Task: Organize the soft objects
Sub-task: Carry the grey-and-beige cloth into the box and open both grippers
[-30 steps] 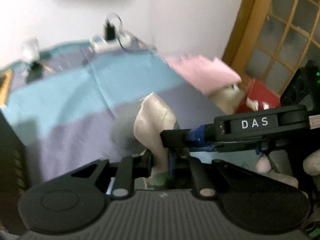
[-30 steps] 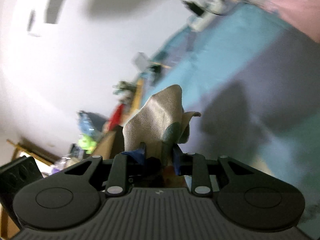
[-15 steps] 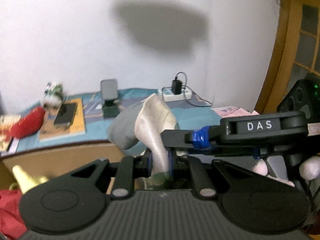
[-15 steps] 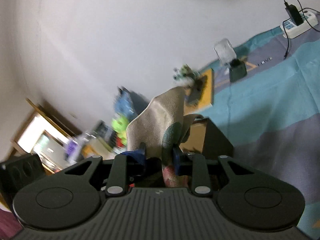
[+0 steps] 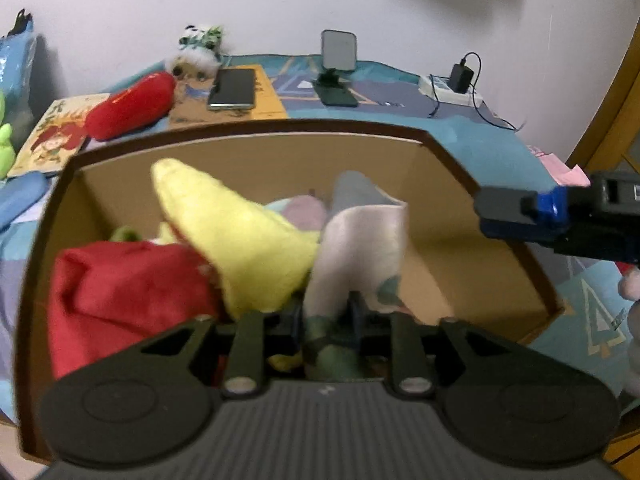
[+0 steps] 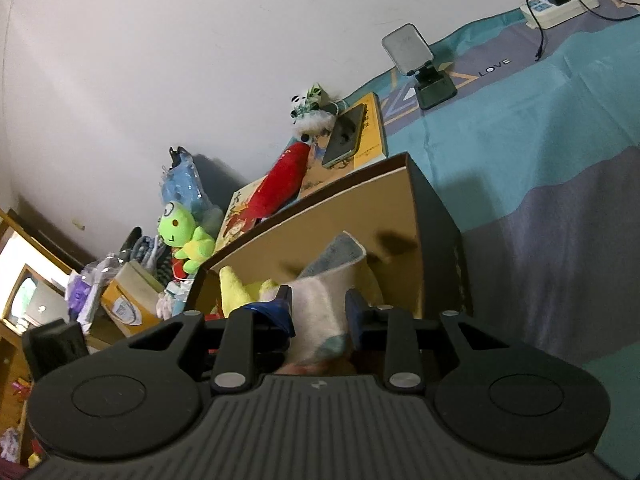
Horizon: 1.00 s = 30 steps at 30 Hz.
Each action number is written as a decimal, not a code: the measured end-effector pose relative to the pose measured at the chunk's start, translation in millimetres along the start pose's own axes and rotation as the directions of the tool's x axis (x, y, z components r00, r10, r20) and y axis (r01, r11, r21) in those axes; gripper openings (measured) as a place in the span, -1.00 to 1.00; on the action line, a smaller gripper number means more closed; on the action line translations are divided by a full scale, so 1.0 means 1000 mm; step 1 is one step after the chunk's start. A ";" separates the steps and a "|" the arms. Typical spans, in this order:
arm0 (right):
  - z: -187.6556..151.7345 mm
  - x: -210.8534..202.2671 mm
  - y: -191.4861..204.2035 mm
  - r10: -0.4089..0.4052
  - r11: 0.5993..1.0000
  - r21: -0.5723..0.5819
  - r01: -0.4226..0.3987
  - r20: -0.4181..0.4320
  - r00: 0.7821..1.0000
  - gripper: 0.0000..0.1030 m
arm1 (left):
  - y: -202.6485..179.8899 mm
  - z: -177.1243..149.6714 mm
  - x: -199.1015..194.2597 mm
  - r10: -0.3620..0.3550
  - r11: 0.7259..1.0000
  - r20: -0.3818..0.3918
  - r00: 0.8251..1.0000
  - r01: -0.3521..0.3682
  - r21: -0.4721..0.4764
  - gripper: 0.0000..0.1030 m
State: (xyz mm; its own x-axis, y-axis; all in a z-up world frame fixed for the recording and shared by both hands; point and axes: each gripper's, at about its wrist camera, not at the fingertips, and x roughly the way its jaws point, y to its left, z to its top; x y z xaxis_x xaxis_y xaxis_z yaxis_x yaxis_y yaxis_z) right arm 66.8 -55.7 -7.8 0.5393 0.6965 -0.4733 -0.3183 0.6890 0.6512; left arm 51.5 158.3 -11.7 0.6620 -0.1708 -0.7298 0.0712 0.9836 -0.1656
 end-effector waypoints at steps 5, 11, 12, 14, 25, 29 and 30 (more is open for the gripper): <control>-0.006 0.015 0.011 -0.028 0.999 -0.026 0.028 -0.008 1.000 -0.75 | 0.031 -0.002 -0.013 -0.003 0.999 0.024 1.000 0.002 0.032 0.24; -0.006 0.036 0.012 -0.065 0.998 0.018 0.065 -0.015 0.998 -0.78 | 0.047 0.003 -0.028 -0.012 0.998 0.092 0.996 0.007 0.056 -0.62; -0.006 0.039 0.012 -0.074 0.997 0.027 0.075 -0.013 0.997 -0.78 | 0.048 0.002 -0.028 -0.020 0.998 0.084 0.996 0.014 0.065 -0.69; -0.005 0.046 0.011 -0.086 0.995 0.044 0.086 -0.009 0.996 -0.78 | 0.048 0.001 -0.026 -0.040 0.996 0.078 0.996 0.034 0.086 -0.69; -0.010 0.070 0.018 -0.143 0.990 0.002 0.143 -0.024 0.989 -0.77 | 0.041 -0.008 -0.032 -0.142 0.986 0.048 0.989 0.138 0.094 -0.18; -0.009 0.062 0.016 -0.129 0.991 0.019 0.129 -0.003 0.992 -0.80 | 0.023 -0.009 -0.017 -0.135 0.981 0.003 0.991 0.133 0.141 -0.88; -0.008 0.058 0.016 -0.126 0.992 0.021 0.126 0.005 0.992 -0.80 | 0.020 -0.009 -0.016 -0.124 0.981 0.003 0.992 0.123 0.148 -0.88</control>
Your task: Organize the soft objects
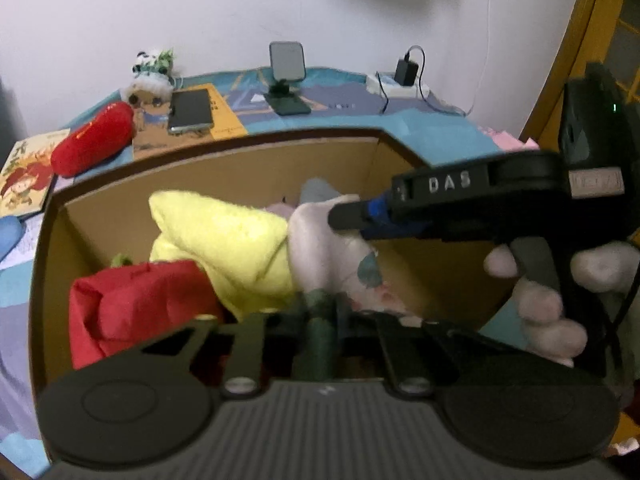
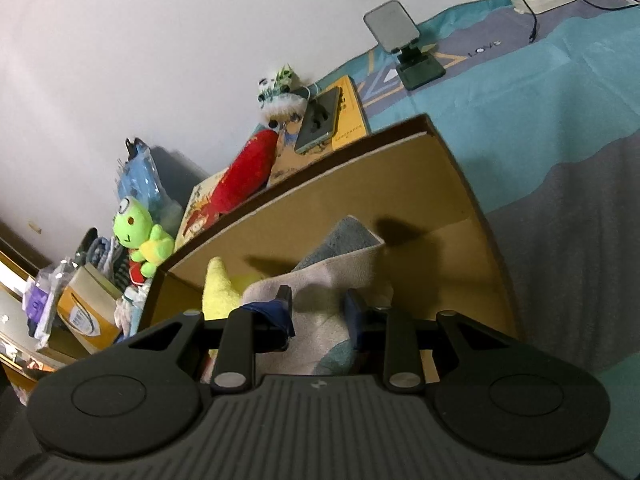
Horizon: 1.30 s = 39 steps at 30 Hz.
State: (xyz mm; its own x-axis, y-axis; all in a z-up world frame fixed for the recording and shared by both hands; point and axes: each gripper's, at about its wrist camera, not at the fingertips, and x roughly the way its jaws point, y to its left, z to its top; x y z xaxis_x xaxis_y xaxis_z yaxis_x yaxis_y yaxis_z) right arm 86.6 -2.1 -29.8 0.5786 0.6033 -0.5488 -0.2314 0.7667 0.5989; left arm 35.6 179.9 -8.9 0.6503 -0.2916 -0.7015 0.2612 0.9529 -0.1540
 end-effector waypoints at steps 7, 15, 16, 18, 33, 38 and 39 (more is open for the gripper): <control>0.015 -0.045 -0.011 0.004 0.998 0.054 -0.012 0.143 0.990 -0.80 | -0.016 0.022 -0.035 -0.083 0.997 0.133 0.988 0.081 0.020 -0.92; 0.038 -0.103 -0.020 0.042 0.997 0.052 -0.060 0.307 0.951 -0.80 | -0.033 0.072 -0.067 -0.328 0.941 0.389 0.861 0.335 0.053 -0.93; 0.038 -0.104 -0.019 0.044 0.997 0.043 -0.060 0.306 0.951 -0.80 | -0.034 0.075 -0.068 -0.332 0.939 0.400 0.854 0.338 0.059 -0.93; 0.035 -0.102 -0.019 0.040 0.998 0.027 -0.050 0.291 0.956 -0.80 | -0.032 0.080 -0.060 -0.316 0.945 0.391 0.864 0.325 0.045 -0.93; 0.018 -0.044 -0.009 0.025 0.997 -0.077 -0.018 0.090 0.996 -0.77 | 0.032 0.020 0.024 0.031 0.969 0.002 1.000 -0.030 -0.247 -0.50; 0.016 -0.037 0.001 -0.016 0.985 -0.171 0.026 0.062 0.998 -0.77 | 0.024 0.019 0.018 0.094 0.975 0.008 0.995 -0.091 -0.204 -0.67; 0.017 -0.036 0.003 -0.036 0.978 -0.203 0.048 0.059 0.998 -0.77 | 0.021 0.021 0.016 0.111 0.974 0.015 0.994 -0.105 -0.201 -0.76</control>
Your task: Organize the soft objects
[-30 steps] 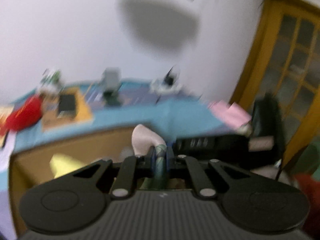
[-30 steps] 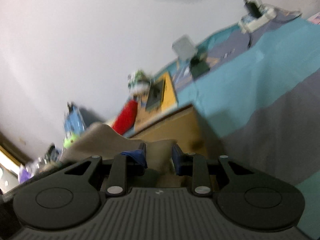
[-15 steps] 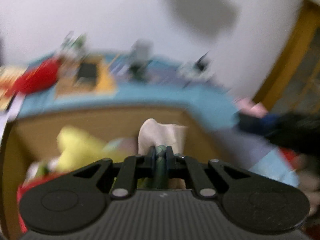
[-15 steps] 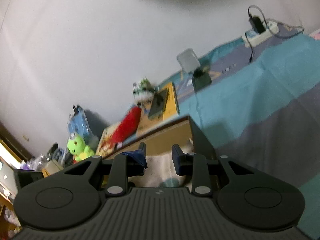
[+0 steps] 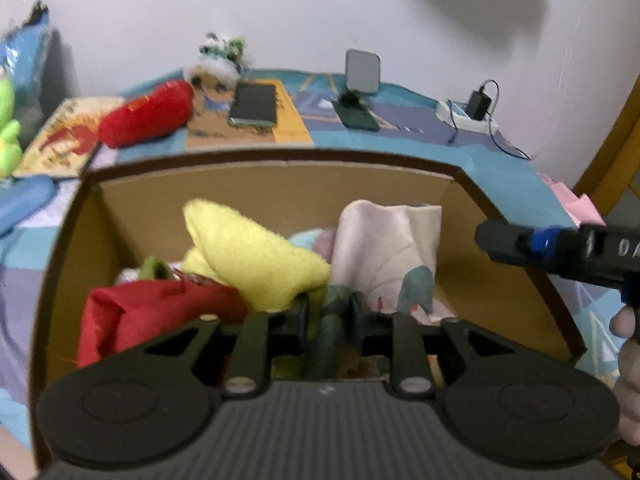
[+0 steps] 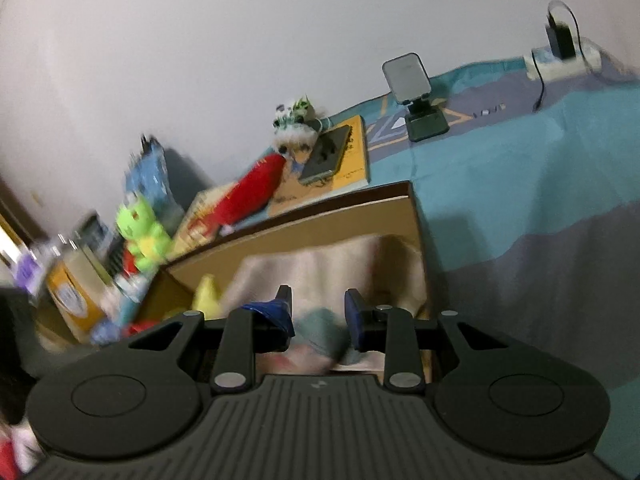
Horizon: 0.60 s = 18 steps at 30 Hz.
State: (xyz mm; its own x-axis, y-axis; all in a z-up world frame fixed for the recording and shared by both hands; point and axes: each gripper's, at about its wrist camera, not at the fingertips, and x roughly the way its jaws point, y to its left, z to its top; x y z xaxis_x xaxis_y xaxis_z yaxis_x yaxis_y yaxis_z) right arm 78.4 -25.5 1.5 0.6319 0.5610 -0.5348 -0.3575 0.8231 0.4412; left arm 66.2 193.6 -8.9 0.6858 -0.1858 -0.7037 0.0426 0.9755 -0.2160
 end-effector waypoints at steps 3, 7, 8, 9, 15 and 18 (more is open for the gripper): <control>0.005 -0.002 0.005 -0.054 0.990 -0.135 0.051 -0.019 0.998 -0.77 | -0.006 0.003 -0.007 0.049 0.998 0.043 0.998 -0.050 0.023 -0.82; 0.010 0.006 0.006 -0.078 0.973 -0.225 0.050 -0.117 0.990 -0.77 | -0.013 0.010 -0.020 0.094 0.994 0.101 0.990 -0.099 0.045 -0.81; 0.009 0.010 0.010 -0.088 0.963 -0.265 0.045 -0.151 0.985 -0.78 | -0.014 0.012 -0.021 0.097 0.993 0.103 0.990 -0.103 0.053 -0.81; 0.008 0.016 0.016 -0.100 0.945 -0.325 0.034 -0.188 0.977 -0.78 | -0.015 0.011 -0.019 0.099 0.992 0.093 0.991 -0.105 0.071 -0.81; -0.007 0.050 0.047 -0.198 0.778 -0.624 -0.067 -0.346 0.917 -0.79 | -0.006 0.007 0.000 0.172 0.985 0.018 0.985 -0.172 0.022 -0.81; -0.015 0.065 0.058 -0.233 0.677 -0.727 -0.116 -0.361 0.903 -0.79 | -0.006 0.008 -0.001 0.176 0.984 0.030 0.984 -0.177 0.016 -0.80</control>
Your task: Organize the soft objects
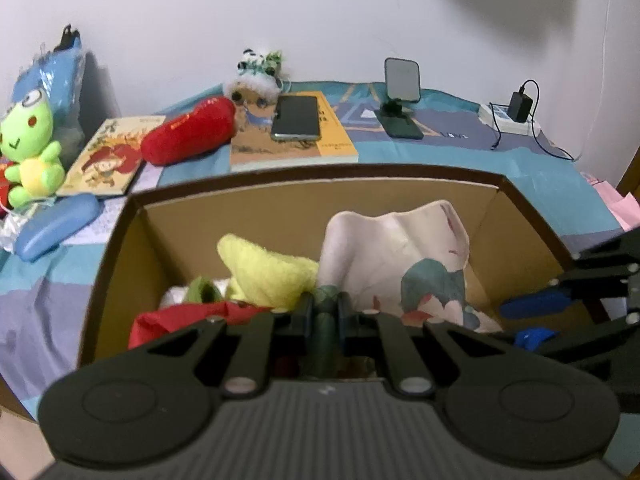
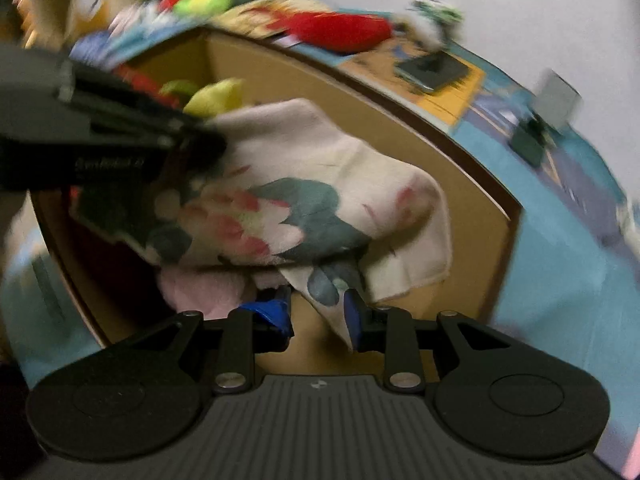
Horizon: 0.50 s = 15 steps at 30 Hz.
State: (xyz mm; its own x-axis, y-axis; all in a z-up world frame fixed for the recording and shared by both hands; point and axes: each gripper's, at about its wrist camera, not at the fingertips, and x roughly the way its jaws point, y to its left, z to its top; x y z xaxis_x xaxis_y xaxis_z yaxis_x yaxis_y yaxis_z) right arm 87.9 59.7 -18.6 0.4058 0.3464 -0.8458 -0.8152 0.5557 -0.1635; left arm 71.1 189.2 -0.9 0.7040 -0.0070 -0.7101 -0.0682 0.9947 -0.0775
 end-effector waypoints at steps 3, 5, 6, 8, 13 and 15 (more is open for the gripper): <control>0.003 0.015 0.006 -0.054 0.996 -0.078 0.052 -0.029 0.998 -0.79 | -0.002 -0.001 -0.001 0.021 1.000 0.013 1.000 -0.021 0.015 -0.80; 0.003 0.023 0.003 -0.073 0.995 -0.072 0.070 -0.047 0.996 -0.87 | -0.001 -0.003 0.000 0.024 1.000 0.008 1.000 -0.024 0.009 -0.80; 0.001 0.022 0.001 -0.063 0.997 -0.054 0.060 -0.036 0.997 -0.93 | -0.002 -0.004 0.000 0.025 1.000 0.008 1.000 -0.025 0.008 -0.80; 0.000 0.011 -0.002 -0.080 0.996 -0.039 0.080 0.010 0.997 -1.00 | -0.006 -0.005 -0.001 0.028 0.999 0.014 1.000 -0.028 0.022 -0.81; -0.006 -0.039 -0.008 -0.129 0.992 0.010 0.129 0.099 0.987 -1.00 | -0.003 -0.005 -0.007 -0.031 1.000 -0.002 1.000 0.031 0.001 -0.81; -0.012 -0.053 -0.011 -0.135 0.991 0.021 0.134 0.113 0.984 -1.00 | -0.001 -0.003 -0.014 -0.092 0.995 -0.005 0.996 0.092 -0.025 -0.81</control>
State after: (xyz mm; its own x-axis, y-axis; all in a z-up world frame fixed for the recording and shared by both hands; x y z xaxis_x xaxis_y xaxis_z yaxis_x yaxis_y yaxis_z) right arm 70.4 26.6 22.2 0.5563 0.3508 -0.7533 -0.7445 0.6131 -0.2642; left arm 59.0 188.1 6.8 0.7035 -0.0994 -0.7037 -0.0206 0.9869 -0.1600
